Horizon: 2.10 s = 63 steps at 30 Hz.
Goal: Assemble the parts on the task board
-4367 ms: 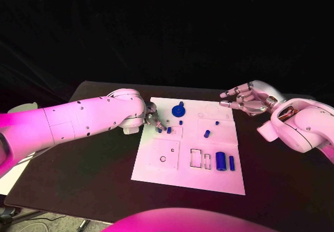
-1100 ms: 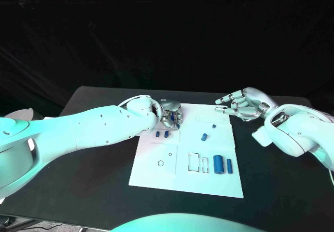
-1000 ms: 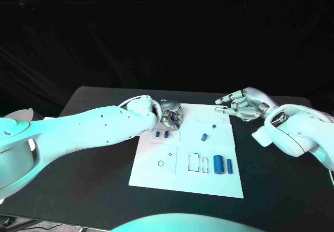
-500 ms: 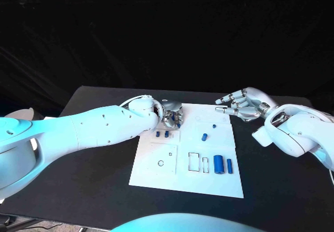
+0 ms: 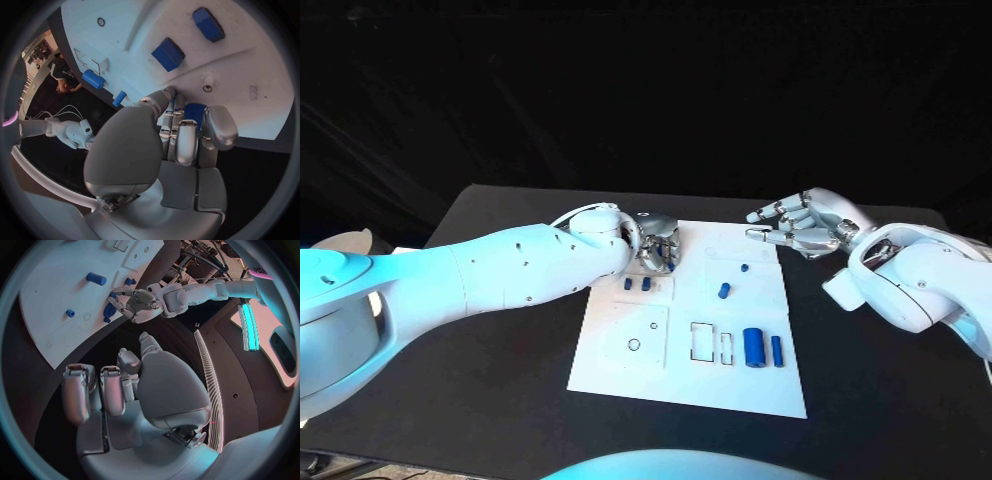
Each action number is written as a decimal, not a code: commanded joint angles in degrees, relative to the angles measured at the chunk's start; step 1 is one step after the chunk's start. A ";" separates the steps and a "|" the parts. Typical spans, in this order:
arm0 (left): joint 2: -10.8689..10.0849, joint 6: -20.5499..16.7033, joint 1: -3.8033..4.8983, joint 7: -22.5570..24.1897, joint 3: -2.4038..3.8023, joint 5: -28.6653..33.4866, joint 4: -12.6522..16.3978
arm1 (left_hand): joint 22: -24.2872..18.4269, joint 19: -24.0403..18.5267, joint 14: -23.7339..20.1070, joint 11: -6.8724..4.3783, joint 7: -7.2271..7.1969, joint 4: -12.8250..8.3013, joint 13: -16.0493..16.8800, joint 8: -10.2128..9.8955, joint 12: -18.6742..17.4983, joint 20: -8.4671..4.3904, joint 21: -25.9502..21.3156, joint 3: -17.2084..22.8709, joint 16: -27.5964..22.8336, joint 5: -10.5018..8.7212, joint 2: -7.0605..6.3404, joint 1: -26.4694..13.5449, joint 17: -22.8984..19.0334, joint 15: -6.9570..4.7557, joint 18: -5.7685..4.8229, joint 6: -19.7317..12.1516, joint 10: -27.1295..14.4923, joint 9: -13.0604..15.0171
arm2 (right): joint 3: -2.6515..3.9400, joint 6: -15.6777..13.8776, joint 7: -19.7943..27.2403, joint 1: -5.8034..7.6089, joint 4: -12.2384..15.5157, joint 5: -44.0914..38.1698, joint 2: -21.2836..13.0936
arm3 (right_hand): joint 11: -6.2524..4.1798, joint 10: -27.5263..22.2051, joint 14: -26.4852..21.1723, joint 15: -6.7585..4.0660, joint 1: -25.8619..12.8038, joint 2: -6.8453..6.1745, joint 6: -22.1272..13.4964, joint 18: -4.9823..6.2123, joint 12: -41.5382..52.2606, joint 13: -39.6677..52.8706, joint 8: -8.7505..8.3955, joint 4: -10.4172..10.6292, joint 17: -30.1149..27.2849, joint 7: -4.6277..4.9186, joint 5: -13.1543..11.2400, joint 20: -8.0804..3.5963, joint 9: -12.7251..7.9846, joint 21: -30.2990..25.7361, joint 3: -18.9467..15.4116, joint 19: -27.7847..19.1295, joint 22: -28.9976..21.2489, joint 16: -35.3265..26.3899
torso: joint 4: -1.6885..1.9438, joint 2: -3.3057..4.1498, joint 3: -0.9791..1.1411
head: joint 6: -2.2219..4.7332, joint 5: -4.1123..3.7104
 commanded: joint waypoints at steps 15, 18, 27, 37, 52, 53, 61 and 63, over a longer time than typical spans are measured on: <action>-2.66 -5.53 -0.50 2.01 0.54 2.98 3.44 | 1.99 0.72 1.98 0.20 0.31 -1.36 0.09 -0.92 -1.64 -0.13 2.13 2.49 0.03 -0.15 -0.17 -1.34 -1.32 -0.35 -1.32 1.07 1.32 -0.26 | 0.00 0.50 0.71 -0.03 0.04 -0.54 0.01 | -0.11 -0.01 4.32 -0.26 0.29 0.37 0.57 0.27 0.01 0.14 0.00 -0.20 7.70 -0.03 0.46 -0.22 0.05 -0.15 -0.29 0.70 4.47 -0.25 | 0.04 -0.07 0.01 | 0.96 -0.58; -3.58 -5.91 -0.47 1.93 0.93 3.60 4.63 | 2.03 0.72 1.97 0.21 0.32 -1.39 0.09 -0.96 -1.72 -0.12 2.16 2.55 0.02 -0.16 -0.22 -1.46 -1.38 -0.34 -1.33 1.09 1.35 -0.28 | 0.00 0.49 0.74 -0.03 -0.01 -0.55 -0.02 | -0.11 -0.01 4.32 -0.26 0.30 0.40 0.58 0.27 0.01 0.13 0.01 -0.21 7.70 -0.03 0.48 -0.22 0.05 -0.15 -0.29 0.70 4.47 -0.25 | 0.10 -0.07 0.01 | 1.19 -0.60; -7.03 -6.58 -0.28 1.26 1.81 4.69 7.51 | 2.13 0.73 1.97 0.23 0.33 -1.48 0.10 -1.07 -1.93 -0.10 2.24 2.75 0.06 -0.17 -0.29 -1.77 -1.40 -0.32 -1.34 1.17 1.45 -0.33 | 0.00 0.34 0.94 -0.05 -0.59 -0.57 0.07 | -0.12 0.04 4.32 -0.28 0.40 0.49 0.62 0.27 0.09 0.18 0.03 -0.24 7.72 -0.04 0.65 -0.23 0.05 -0.14 -0.26 0.71 4.49 -0.24 | 0.10 -0.08 0.03 | 2.02 -0.16; -9.36 -5.35 -0.29 0.55 1.89 5.30 7.68 | 2.31 0.75 1.97 0.19 0.30 -1.60 0.13 -1.12 -2.07 -0.09 2.41 2.94 0.09 -0.18 -0.35 -2.01 -1.45 -0.33 -1.37 1.35 1.66 -0.35 | 0.00 0.27 1.04 -0.08 -0.80 -0.59 -0.03 | -0.13 0.04 4.33 -0.28 0.47 0.54 0.63 0.27 0.10 0.17 0.03 -0.27 7.72 -0.05 0.76 -0.24 0.05 -0.14 -0.24 0.71 4.49 -0.24 | 0.18 -0.01 -0.01 | 2.30 -0.34; -10.29 -3.57 -0.41 0.18 1.84 5.48 7.33 | 2.42 0.74 1.96 0.13 0.23 -1.74 0.18 -1.17 -2.21 -0.10 2.49 3.12 0.10 -0.21 -0.42 -2.30 -1.54 -0.36 -1.37 1.58 1.93 -0.37 | 0.00 0.27 1.19 -0.08 -1.03 -0.63 0.02 | -0.14 0.05 4.33 -0.29 0.53 0.57 0.64 0.27 0.12 0.18 0.03 -0.30 7.71 -0.05 0.86 -0.24 0.05 -0.14 -0.22 0.72 4.50 -0.25 | 0.08 0.01 -0.01 | 1.77 0.38; -10.33 -3.48 -0.42 0.12 1.84 5.48 7.32 | 2.42 0.74 1.96 0.13 0.23 -1.74 0.18 -1.17 -2.21 -0.10 2.49 3.12 0.10 -0.21 -0.42 -2.30 -1.54 -0.36 -1.37 1.58 1.93 -0.37 | 0.00 0.28 1.19 -0.08 -1.04 -0.63 0.03 | -0.14 0.05 4.33 -0.29 0.53 0.57 0.64 0.27 0.12 0.18 0.03 -0.30 7.71 -0.05 0.86 -0.24 0.05 -0.14 -0.22 0.72 4.50 -0.25 | 0.05 0.01 -0.02 | 1.77 0.48; -10.33 -2.80 -0.46 -0.16 1.80 5.48 7.05 | 2.41 0.73 1.95 0.10 0.20 -1.80 0.20 -1.18 -2.25 -0.10 2.47 3.19 0.09 -0.21 -0.42 -2.36 -1.60 -0.38 -1.36 1.65 2.02 -0.37 | 0.00 0.31 1.21 -0.08 -1.09 -0.64 0.09 | -0.14 0.05 4.33 -0.29 0.53 0.57 0.64 0.27 0.12 0.18 0.03 -0.30 7.71 -0.05 0.86 -0.24 0.05 -0.14 -0.22 0.72 4.50 -0.25 | 0.00 -0.01 -0.02 | 1.36 0.83; -10.24 -2.66 -0.49 -0.20 1.79 5.48 6.90 | 2.41 0.73 1.95 0.10 0.20 -1.80 0.20 -1.18 -2.25 -0.10 2.47 3.19 0.09 -0.21 -0.42 -2.36 -1.60 -0.38 -1.36 1.65 2.02 -0.37 | 0.00 0.32 1.22 -0.08 -1.14 -0.64 0.12 | -0.14 0.05 4.33 -0.29 0.53 0.57 0.64 0.27 0.12 0.18 0.03 -0.30 7.71 -0.05 0.86 -0.24 0.05 -0.14 -0.22 0.72 4.50 -0.25 | 0.00 -0.01 -0.01 | 1.22 0.84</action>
